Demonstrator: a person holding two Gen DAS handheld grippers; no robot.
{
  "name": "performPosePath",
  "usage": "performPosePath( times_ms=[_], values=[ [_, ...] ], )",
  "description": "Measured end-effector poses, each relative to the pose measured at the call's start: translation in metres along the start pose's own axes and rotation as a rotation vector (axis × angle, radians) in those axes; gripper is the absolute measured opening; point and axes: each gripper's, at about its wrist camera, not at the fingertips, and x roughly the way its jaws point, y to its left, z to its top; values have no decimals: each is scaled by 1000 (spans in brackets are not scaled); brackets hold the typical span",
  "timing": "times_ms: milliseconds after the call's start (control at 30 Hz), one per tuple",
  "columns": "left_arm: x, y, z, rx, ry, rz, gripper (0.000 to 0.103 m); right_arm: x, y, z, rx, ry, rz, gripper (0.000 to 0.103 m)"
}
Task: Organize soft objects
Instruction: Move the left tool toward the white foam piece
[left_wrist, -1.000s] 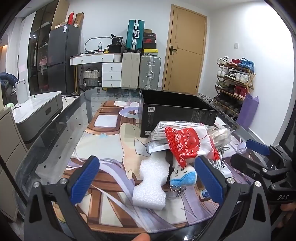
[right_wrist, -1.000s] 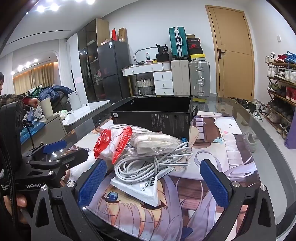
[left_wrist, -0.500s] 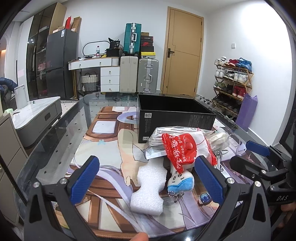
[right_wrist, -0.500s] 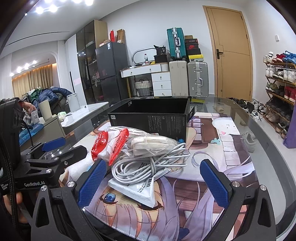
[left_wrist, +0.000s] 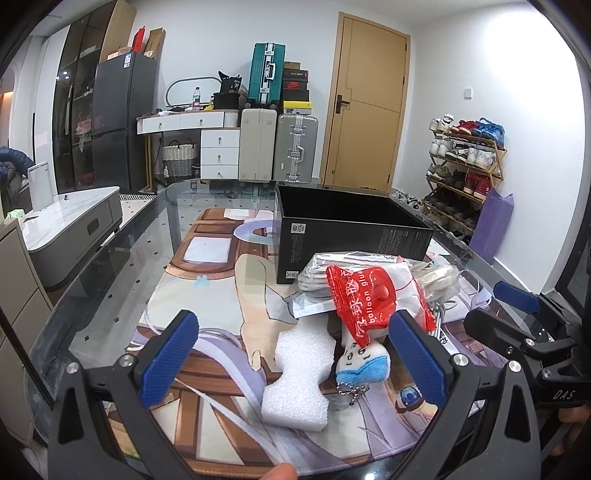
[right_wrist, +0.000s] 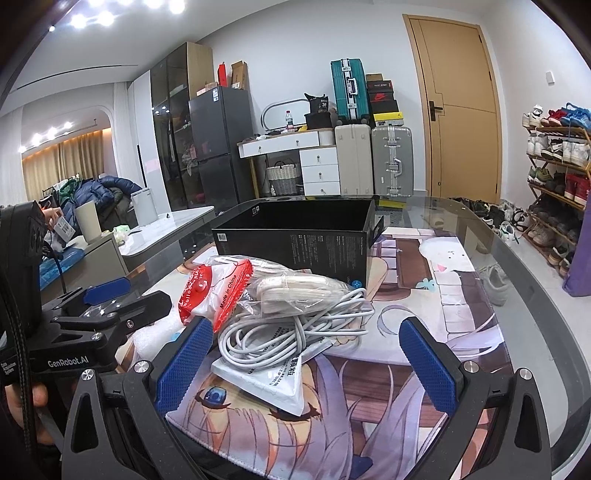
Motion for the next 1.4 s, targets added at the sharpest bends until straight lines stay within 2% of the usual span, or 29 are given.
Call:
performPosePath(
  times_ms=[500,867,1400],
  values=[
    [1,3,-1,29,8,18,103,-1,0,0,-2,0,0,103],
    [8,12,-2,39,53,54,103,1,-7,-2,9,1,-13,103],
    [12,20,-1,56,91,40,103,15,-9,8,-8,45,-29,103]
  ],
)
